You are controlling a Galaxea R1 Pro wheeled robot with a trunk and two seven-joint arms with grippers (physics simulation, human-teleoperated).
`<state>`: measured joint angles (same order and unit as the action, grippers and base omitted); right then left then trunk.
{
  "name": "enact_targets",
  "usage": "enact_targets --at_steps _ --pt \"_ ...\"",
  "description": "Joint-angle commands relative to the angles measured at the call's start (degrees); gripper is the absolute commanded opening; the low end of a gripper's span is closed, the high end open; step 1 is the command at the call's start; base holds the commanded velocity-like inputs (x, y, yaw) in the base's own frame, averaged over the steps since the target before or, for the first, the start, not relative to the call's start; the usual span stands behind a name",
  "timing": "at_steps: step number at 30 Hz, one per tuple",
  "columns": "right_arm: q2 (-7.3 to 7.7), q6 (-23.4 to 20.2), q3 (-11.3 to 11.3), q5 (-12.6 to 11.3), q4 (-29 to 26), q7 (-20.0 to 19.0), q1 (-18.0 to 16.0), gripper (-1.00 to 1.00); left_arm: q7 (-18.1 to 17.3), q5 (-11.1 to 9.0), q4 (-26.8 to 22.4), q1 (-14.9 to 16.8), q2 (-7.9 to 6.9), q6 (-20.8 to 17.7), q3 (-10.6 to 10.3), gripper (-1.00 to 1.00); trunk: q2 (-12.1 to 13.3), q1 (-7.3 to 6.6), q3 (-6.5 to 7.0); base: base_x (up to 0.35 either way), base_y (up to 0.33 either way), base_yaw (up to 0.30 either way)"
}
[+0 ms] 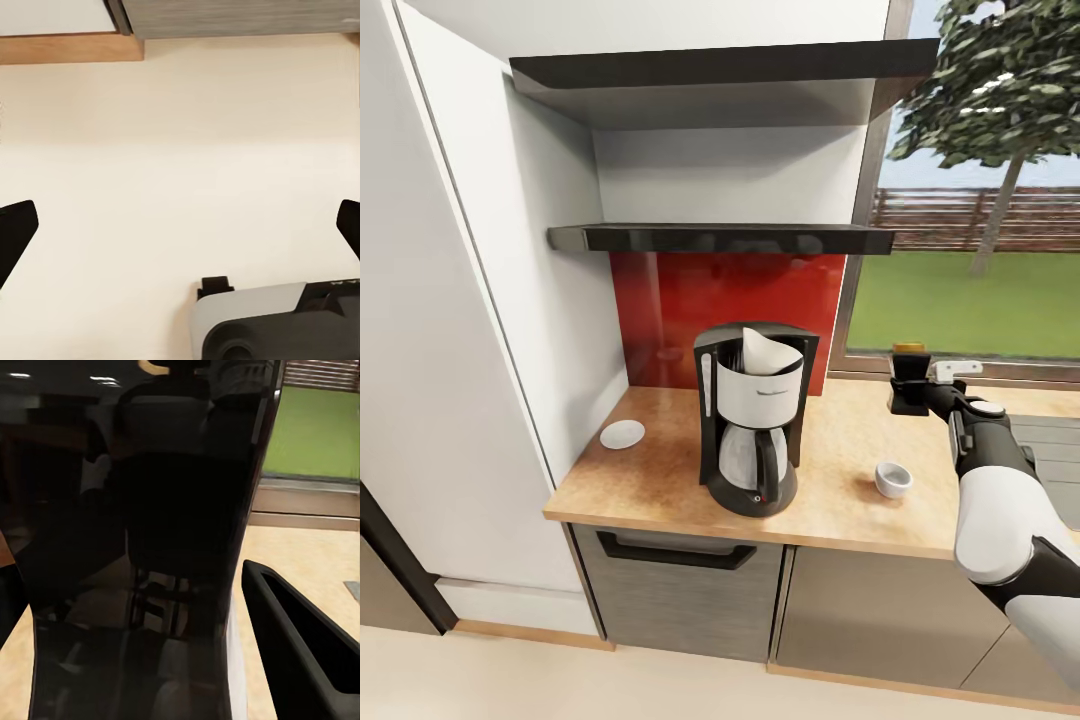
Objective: Set up a coffee station on the kitchen countertop: keep the coffee maker on the countertop, move the bottle of coffee from the kitchen shelf to the counter next to the coffee maker, place a paper coffee filter on top of the coffee maker, put the saucer next to the coffee maker with the coffee cup on the saucer, and place the electric kettle next to the coffee maker.
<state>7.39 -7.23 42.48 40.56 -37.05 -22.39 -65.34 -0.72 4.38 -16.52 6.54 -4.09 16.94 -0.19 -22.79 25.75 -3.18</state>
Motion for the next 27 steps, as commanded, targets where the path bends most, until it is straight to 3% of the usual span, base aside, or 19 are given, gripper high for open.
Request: enact_targets --at_steps 1,22,27 --pt "-0.03 -0.2 0.3 0.3 -0.1 -0.4 -0.1 -1.0 0.0 0.5 0.0 0.0 -0.03 0.2 0.1 1.0 -0.1 0.04 -0.13 0.0 0.0 0.0" --pt "-0.06 -0.2 0.4 0.2 -0.2 -0.2 1.6 -1.0 0.0 0.5 0.1 0.0 0.0 0.1 -0.3 1.0 -0.1 0.04 -0.13 0.0 0.0 0.001" --pt "-0.09 -0.1 0.4 0.2 -0.3 -0.2 1.7 -1.0 0.1 0.5 0.1 0.0 0.04 0.1 -0.4 1.0 -0.1 0.04 -0.13 0.0 0.0 0.144"
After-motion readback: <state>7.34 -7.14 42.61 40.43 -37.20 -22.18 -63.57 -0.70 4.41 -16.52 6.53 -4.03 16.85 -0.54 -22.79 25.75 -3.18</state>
